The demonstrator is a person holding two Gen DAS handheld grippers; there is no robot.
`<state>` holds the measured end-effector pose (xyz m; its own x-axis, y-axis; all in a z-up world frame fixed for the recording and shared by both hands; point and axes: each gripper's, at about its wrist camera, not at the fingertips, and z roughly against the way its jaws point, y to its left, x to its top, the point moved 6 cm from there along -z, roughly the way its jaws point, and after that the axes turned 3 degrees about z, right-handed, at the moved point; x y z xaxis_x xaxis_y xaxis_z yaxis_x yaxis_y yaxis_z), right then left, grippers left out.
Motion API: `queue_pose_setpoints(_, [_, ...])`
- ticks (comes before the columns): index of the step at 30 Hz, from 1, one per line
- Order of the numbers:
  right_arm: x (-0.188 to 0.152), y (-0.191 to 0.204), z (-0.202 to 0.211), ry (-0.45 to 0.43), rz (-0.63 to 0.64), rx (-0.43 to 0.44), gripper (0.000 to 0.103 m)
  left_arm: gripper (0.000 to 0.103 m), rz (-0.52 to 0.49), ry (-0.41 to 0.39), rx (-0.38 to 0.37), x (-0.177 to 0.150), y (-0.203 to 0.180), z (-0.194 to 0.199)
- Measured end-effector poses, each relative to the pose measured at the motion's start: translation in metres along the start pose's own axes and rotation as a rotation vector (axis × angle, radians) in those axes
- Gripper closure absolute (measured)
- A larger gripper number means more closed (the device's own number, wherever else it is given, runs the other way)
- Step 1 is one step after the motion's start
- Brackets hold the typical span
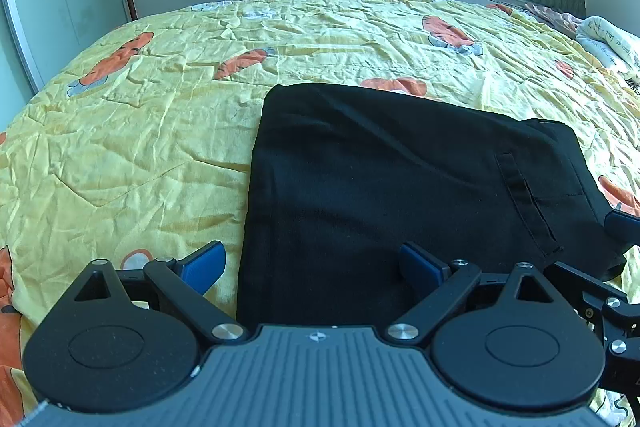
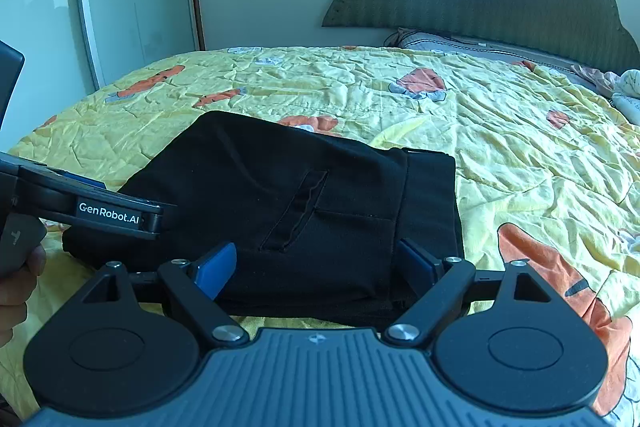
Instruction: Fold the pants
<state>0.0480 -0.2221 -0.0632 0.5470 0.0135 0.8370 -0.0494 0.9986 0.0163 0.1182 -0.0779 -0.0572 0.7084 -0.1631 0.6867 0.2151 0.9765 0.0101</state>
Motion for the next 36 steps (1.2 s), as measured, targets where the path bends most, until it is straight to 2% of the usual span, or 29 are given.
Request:
queue_pose_setpoints(21, [0.0, 0.001, -0.001, -0.001, 0.0, -0.001, 0.014, 0.006, 0.002, 0.0, -0.002, -0.001, 0.0, -0.001])
queue_pose_setpoints(25, [0.003, -0.004, 0.002, -0.022, -0.01, -0.003, 0.014, 0.006, -0.017, -0.006, -0.021, 0.001, 0.002, 0.0])
queue_pose_setpoints(28, [0.01, -0.024, 0.002, -0.031, -0.061, 0.006, 0.014, 0.007, -0.028, -0.008, -0.067, 0.005, 0.008, -0.002])
queue_pose_setpoints(31, [0.013, -0.058, -0.005, -0.023, -0.161, 0.031, 0.014, 0.008, -0.006, 0.028, -0.171, 0.01, 0.021, -0.01])
queue_pose_setpoints(34, [0.009, -0.093, -0.021, 0.033, -0.286, 0.102, 0.014, 0.008, 0.06, 0.082, -0.288, 0.014, 0.037, -0.019])
queue_pose_setpoints(36, [0.003, -0.109, -0.032, 0.069, -0.368, 0.205, 0.014, 0.008, 0.106, 0.123, -0.366, 0.016, 0.047, -0.026])
